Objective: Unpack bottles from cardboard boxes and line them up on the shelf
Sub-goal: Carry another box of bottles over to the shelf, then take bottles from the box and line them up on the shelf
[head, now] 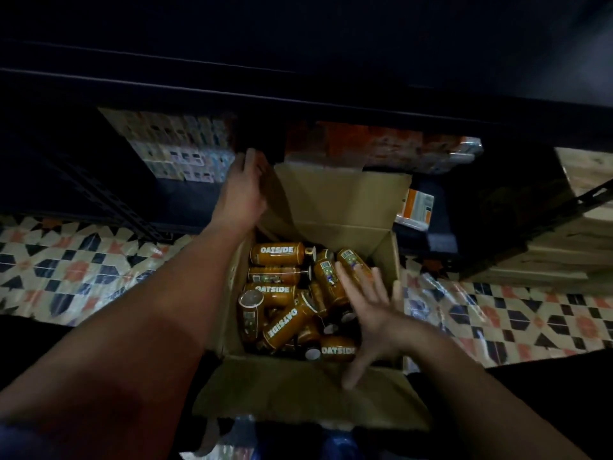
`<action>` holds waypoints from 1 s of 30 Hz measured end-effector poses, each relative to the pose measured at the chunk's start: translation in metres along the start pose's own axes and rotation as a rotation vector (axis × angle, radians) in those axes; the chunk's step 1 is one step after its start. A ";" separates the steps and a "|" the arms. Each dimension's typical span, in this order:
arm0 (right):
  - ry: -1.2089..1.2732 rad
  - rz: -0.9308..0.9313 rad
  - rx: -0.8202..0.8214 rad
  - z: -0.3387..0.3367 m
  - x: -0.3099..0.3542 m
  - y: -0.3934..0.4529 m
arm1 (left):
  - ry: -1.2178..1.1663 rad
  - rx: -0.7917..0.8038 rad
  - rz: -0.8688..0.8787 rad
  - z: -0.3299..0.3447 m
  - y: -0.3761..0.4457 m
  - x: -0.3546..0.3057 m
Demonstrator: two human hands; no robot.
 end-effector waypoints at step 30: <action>-0.024 0.304 -0.396 0.044 -0.025 0.083 | 0.272 0.494 -0.012 0.146 -0.084 0.031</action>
Point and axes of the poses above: each hand's wrist, its own y-axis towards the middle knuckle, its own z-axis out of the palm, x = y × z, the point moved 4 cm from there along y, towards the middle knuckle, and after that the axes turned 1 degree about y, right-handed, at the moved point
